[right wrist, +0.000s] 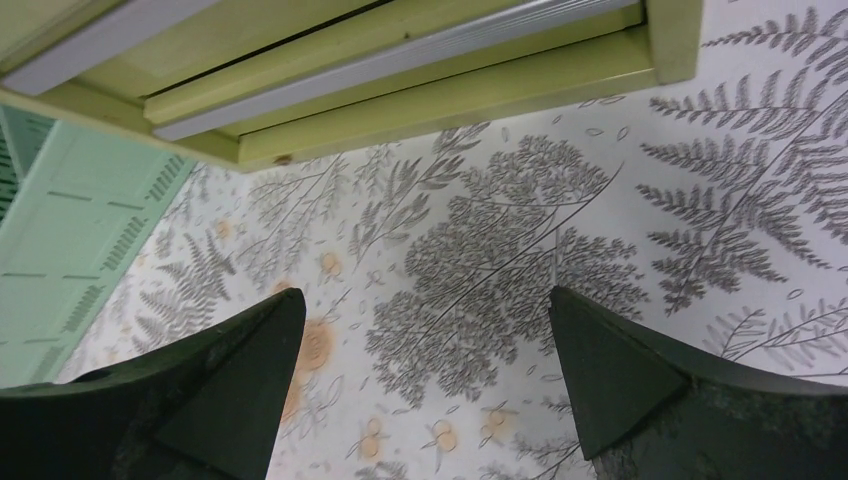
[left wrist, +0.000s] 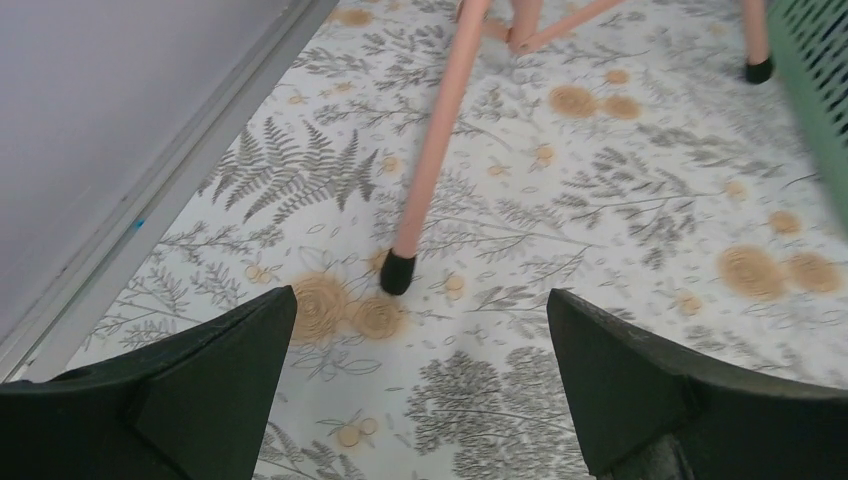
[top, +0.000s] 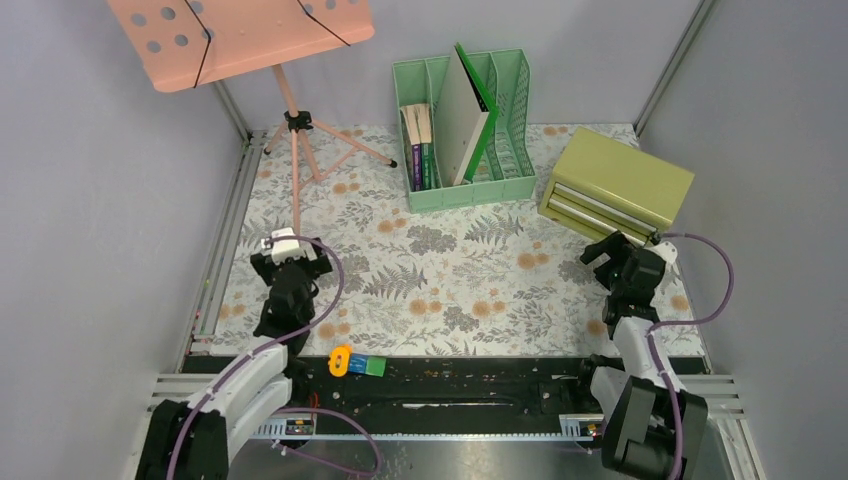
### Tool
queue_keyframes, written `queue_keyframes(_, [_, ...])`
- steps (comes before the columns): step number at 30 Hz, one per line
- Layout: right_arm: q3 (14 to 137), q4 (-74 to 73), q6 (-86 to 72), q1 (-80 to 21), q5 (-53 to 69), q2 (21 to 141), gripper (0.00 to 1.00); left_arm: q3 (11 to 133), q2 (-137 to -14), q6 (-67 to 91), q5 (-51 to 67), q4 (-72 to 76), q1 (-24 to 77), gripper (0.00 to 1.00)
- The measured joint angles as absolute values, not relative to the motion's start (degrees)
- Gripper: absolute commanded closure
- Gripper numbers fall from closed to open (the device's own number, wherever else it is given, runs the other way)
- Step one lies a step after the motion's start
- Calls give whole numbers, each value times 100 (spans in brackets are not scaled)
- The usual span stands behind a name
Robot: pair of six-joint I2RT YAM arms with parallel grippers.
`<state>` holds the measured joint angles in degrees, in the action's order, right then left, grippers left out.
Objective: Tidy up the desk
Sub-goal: Reset both arms
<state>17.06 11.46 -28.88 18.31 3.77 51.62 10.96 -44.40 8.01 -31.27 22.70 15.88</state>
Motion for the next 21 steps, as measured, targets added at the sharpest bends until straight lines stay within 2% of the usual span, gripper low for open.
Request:
queue_keyframes(4, [1278, 2362, -2665, 1675, 43, 5524, 0, 381, -5103, 399, -3116, 3850, 1350, 1])
queue_keyframes(13, [1048, 4569, -1450, 469, -659, 6598, 0, 475, -7505, 239, -2698, 6418, 963, 2])
queue_keyframes(17, [1000, 5664, -1100, 292, -860, 7647, 0, 484, -7769, 255, -2491, 6748, 878, 1])
queue_keyframes(21, [1149, 5443, -856, 84, -954, 7782, 1, 639, -7769, 266, -2436, 6753, 843, 1])
